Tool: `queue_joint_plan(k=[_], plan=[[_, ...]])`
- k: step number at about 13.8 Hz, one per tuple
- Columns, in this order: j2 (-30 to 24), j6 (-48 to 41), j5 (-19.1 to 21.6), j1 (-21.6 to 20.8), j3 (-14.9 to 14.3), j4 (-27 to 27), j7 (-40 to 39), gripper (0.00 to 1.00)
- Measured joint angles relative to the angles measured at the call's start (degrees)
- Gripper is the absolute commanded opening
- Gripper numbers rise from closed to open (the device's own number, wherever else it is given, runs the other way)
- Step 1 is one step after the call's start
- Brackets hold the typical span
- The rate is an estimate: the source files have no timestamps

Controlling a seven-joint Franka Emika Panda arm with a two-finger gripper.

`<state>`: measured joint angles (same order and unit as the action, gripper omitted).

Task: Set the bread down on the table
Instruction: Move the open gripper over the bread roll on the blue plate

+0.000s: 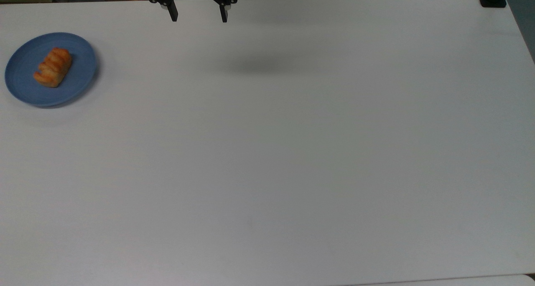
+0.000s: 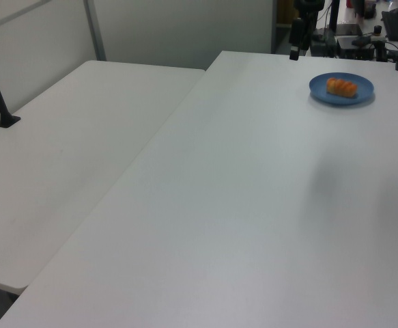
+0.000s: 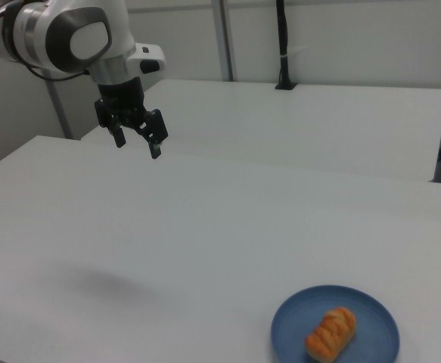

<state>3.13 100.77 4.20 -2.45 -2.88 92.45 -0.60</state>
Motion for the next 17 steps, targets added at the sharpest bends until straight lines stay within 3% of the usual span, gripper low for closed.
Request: queue_joint_plan(k=[8,10,15,17], plan=[[0.00,0.00,0.00,-0.02,-0.22,-0.13,1.98,1.00],[-0.01,0.00,-0.02,-0.10,-2.64,-0.25,1.34,1.00],[1.87,-0.04,-0.15,-0.97,-25.96,-0.19,-23.58,1.00],[4.46,3.63,0.77,-0.81,-31.98,-0.11,-29.10,1.00]])
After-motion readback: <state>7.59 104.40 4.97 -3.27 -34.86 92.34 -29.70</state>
